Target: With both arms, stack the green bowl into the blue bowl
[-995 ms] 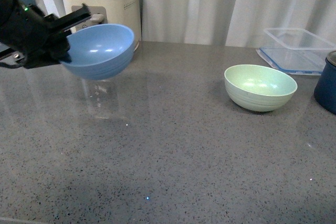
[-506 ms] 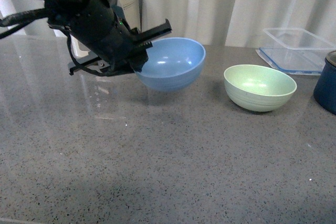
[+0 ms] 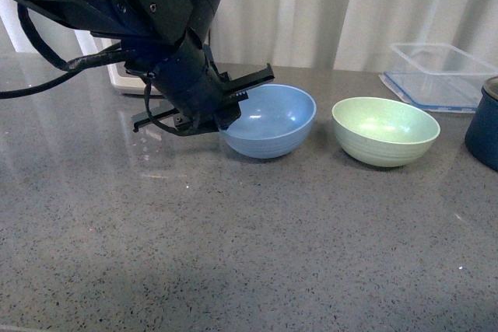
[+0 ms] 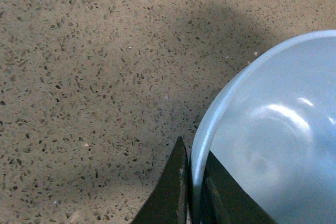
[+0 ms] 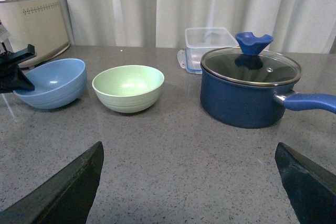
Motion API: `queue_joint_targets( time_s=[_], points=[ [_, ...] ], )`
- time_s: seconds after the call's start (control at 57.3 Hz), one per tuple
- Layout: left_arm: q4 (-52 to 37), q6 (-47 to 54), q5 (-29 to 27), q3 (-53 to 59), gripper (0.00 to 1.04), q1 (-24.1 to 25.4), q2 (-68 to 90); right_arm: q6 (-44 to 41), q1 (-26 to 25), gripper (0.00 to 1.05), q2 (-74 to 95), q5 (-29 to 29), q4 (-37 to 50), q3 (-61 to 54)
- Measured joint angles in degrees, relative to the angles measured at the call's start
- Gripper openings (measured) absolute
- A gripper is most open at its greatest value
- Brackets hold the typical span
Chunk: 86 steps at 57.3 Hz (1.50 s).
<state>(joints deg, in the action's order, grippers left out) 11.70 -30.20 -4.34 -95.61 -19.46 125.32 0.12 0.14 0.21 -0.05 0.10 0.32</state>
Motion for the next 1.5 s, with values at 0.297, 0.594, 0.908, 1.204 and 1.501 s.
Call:
queue_joint_targets(
  time_s=[0.297,0.594,0.908,1.204,1.501],
  points=[
    [-9.77,1.95,3.56,7.67,0.58,0.42,-6.19,0.00,0.00,0.95,0.00,0.00,0.00,0.00],
    [-48.54,23.93,-10.88,37.42,0.62,2.89,-34.29,0.00,0.00,0.95,0.00,0.00,0.00,0.00],
    [-59.71,29.35,-4.90,68.00,0.04,9.73,-49.20,0.00,0.00,0.95,0.00,0.00,0.00,0.00],
    [-61.13,29.73,-1.60,80.32,0.04,13.33,-59.80,0.00,0.00,0.95,0.00,-0.02,0.00,0.00],
    [-57.55,29.75,3.98,88.08,0.04,18.60,-71.32,0.00,0.00,0.95,0.00,-0.02,0.00,0.00]
  ],
)
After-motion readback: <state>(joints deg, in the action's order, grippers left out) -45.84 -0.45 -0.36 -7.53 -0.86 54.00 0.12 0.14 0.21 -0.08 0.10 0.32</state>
